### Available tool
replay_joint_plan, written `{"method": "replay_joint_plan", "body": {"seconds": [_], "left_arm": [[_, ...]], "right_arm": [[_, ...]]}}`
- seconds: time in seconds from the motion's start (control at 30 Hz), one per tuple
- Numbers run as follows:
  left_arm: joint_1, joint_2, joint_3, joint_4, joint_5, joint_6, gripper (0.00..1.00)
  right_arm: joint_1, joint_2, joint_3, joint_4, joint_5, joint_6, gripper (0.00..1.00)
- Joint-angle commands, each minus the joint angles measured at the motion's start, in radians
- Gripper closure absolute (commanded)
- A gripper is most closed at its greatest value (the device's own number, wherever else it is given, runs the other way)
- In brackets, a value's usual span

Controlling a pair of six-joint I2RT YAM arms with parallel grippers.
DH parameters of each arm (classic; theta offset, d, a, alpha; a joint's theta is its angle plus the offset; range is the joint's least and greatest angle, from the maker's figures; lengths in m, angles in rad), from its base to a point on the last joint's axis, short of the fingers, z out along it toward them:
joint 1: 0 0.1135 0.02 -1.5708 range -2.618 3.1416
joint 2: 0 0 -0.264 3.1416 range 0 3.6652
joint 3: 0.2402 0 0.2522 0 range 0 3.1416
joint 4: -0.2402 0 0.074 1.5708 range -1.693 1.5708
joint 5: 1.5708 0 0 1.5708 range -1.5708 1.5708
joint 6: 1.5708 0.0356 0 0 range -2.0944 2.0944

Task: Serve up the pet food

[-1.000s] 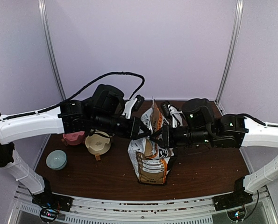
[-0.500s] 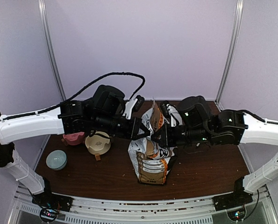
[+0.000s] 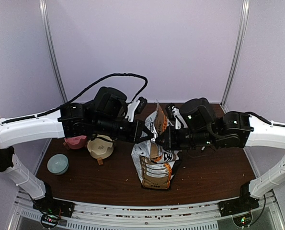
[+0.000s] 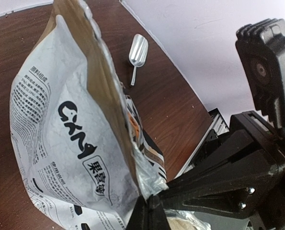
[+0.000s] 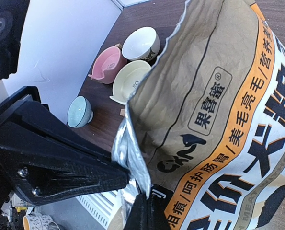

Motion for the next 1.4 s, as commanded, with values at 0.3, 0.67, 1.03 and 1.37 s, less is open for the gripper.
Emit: {"method": "replay_joint_plan", "body": {"seconds": [0.3,0.67,1.03,1.37], "left_arm": [[0.006,-0.060,0.002,0.037,-0.024,-0.015,0.97],[0.022,-0.080,-0.031,0.047,0.010,-0.051,0.62],[0.030,-0.083,-0.060,0.056,0.042,-0.085,0.65],[0.040,-0.056,-0.051,0.056,0.105,-0.088,0.81]], "right_arm": [[-0.009,-0.045,-0.076,0.114,-0.009,-0.026,1.00],[-0.029,-0.060,-0.177,0.430,-0.209,-0.013,1.00],[-0.035,-0.058,-0.219,0.510,-0.249,-0.005,1.00],[-0.036,-0.036,-0.209,0.508,-0.280,-0.049,1.00]]}}
